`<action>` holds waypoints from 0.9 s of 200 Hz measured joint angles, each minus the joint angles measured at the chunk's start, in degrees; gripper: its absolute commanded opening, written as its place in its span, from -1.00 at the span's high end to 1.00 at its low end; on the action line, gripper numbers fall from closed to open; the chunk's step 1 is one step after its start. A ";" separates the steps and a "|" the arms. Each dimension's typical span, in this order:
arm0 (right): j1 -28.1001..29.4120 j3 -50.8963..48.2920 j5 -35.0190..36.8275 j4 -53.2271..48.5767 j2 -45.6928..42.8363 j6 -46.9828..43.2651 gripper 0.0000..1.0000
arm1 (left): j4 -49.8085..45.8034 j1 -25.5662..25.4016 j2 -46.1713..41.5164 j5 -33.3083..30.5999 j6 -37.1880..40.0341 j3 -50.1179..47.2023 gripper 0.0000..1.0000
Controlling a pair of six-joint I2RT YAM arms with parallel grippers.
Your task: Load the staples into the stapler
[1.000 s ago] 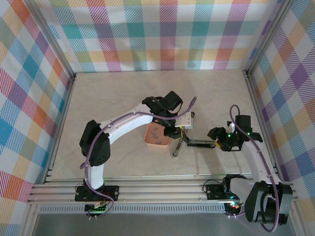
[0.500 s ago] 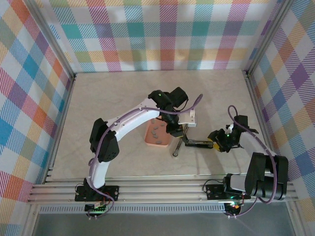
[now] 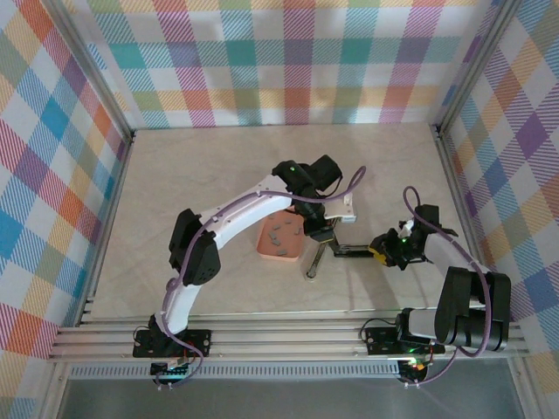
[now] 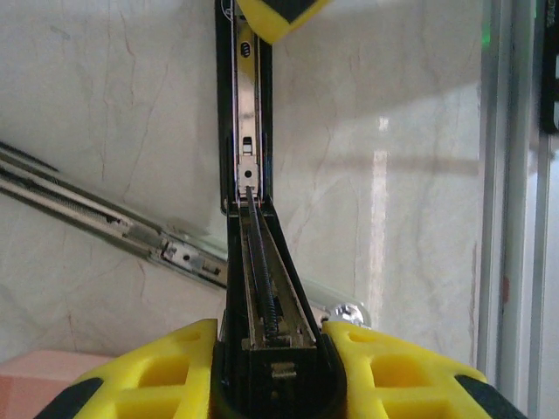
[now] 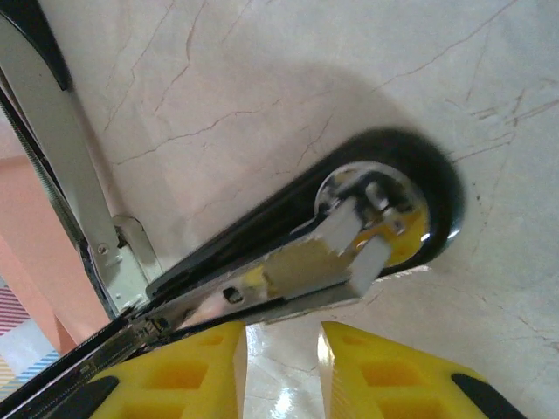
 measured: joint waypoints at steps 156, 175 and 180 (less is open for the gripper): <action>-2.19 7.28 5.40 -5.18 4.37 -4.94 -0.02 | -6.99 -1.40 2.84 -2.62 1.07 5.11 0.82; -2.19 7.28 5.01 -5.01 6.12 -5.51 0.13 | -7.43 -1.40 2.84 -2.60 1.31 4.96 0.83; -2.19 7.28 4.81 -4.90 6.58 -5.66 0.17 | -7.41 -1.40 2.84 -2.58 1.31 4.85 0.83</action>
